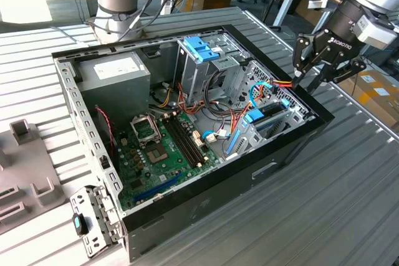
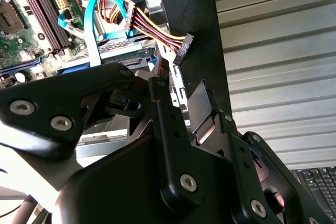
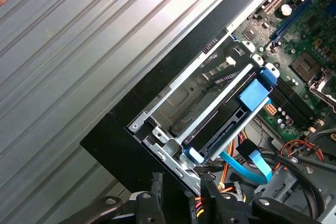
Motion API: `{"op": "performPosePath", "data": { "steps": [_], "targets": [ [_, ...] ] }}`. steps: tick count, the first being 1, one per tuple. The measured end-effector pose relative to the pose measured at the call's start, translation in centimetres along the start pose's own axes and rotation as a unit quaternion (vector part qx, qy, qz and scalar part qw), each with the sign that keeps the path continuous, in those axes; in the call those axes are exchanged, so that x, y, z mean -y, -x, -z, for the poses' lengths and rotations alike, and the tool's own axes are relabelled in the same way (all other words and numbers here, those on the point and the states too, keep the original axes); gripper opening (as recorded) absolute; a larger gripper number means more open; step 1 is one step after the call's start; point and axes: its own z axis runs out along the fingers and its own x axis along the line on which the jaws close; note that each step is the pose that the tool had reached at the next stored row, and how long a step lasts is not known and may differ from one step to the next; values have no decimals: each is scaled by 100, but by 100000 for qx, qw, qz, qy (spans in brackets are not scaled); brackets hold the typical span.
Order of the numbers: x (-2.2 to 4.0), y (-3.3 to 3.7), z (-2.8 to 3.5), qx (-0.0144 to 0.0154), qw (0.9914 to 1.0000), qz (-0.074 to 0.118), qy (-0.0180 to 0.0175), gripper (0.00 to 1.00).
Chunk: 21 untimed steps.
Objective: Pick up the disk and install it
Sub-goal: 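Insert the first disk wire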
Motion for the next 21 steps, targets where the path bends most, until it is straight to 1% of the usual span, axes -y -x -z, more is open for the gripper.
{"op": "performPosePath", "data": {
  "steps": [3,7,10,11,13,15,21],
  "targets": [
    [12,11,-10,-4,100000,1,5,42],
    [57,49,-24,-2,100000,4,1,42],
    [85,40,-28,-6,100000,11,6,42],
    [99,36,-40,-3,100000,8,7,42],
    [109,41,-57,-2,100000,11,5,42],
    [142,58,-68,-10,100000,146,16,42],
    [161,49,-72,-35,99999,448,45,42]
  ]
}}
